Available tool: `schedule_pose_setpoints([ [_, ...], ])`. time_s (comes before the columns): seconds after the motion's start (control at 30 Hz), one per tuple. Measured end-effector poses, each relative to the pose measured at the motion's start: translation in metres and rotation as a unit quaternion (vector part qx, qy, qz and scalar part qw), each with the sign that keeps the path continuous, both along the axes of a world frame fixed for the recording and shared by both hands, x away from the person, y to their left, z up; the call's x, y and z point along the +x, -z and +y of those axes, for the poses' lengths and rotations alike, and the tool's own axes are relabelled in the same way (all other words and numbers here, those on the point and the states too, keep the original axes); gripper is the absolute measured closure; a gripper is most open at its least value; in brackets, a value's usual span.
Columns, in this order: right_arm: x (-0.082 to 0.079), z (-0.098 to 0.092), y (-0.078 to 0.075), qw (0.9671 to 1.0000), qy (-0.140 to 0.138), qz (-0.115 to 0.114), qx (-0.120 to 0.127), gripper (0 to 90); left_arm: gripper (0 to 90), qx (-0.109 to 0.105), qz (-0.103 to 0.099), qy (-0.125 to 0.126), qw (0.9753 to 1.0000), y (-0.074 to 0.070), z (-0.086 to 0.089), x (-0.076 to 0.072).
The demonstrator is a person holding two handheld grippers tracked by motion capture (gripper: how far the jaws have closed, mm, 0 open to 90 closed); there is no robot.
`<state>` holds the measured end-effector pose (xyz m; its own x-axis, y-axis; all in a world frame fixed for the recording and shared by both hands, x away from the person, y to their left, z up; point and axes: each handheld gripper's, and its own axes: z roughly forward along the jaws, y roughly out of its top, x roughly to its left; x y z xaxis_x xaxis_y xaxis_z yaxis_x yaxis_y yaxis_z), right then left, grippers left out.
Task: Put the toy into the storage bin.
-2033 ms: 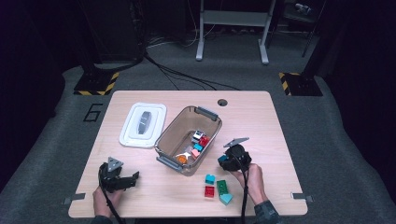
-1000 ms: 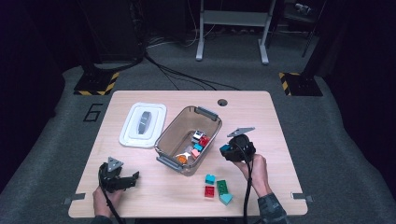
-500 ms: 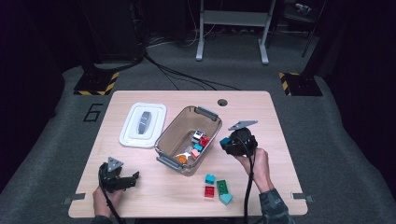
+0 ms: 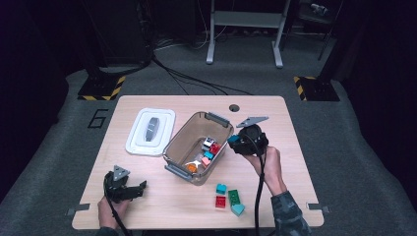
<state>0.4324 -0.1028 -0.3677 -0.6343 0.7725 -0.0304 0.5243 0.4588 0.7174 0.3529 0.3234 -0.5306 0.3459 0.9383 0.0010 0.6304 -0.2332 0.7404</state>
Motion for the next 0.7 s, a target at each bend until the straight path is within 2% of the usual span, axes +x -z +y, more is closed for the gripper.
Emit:
schedule_pose_setpoints([
  [0.3,0.005,0.019,-0.012,0.9996,-0.026,-0.007,0.001,58.9,12.7,0.0,0.0,0.0,1.0,0.0,0.0,0.0],
  [0.43,0.007,0.031,-0.011,0.9991,-0.041,-0.001,-0.006,58.9,12.6,0.0,0.0,0.0,1.0,0.0,0.0,0.0],
  [0.7,0.009,0.052,-0.003,0.9971,-0.071,0.025,-0.006,58.9,12.6,0.0,0.0,0.0,1.0,0.0,0.0,0.0],
])
